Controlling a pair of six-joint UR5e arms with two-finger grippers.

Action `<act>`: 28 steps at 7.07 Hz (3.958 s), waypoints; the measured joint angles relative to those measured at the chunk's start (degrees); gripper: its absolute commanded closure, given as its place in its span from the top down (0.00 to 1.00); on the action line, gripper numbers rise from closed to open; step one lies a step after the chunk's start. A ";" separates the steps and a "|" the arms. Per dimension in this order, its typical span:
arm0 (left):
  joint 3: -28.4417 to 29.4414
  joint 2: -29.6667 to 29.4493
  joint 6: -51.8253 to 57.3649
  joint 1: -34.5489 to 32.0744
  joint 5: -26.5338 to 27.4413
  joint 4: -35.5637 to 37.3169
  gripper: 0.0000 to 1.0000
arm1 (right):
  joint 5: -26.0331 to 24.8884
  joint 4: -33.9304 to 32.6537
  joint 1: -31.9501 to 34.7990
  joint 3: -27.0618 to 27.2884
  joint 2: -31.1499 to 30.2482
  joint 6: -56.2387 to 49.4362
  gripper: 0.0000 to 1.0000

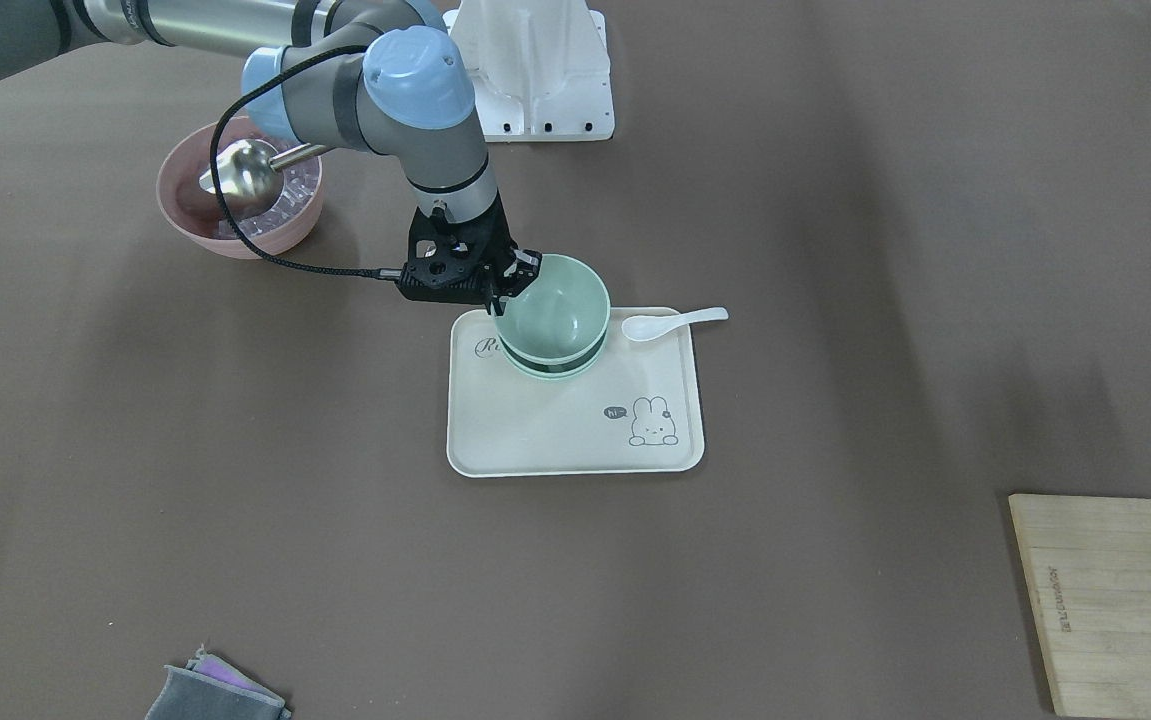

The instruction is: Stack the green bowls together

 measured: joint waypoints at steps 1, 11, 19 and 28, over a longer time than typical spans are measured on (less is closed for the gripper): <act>-0.01 -0.03 0.00 0.00 0.00 -0.02 0.99 | 0.00 0.03 -0.02 -0.16 0.02 -0.05 0.00; -0.01 -0.09 0.00 0.06 0.00 -0.03 0.99 | 0.00 0.10 -0.54 -1.71 0.56 0.13 0.00; 0.00 -0.03 0.00 0.01 0.00 -0.03 0.99 | -0.63 0.08 -0.57 -1.88 0.98 0.14 1.00; -1.19 -0.50 -0.69 -8.69 0.20 4.85 0.99 | 11.24 -0.57 15.23 9.88 -14.44 -16.24 1.00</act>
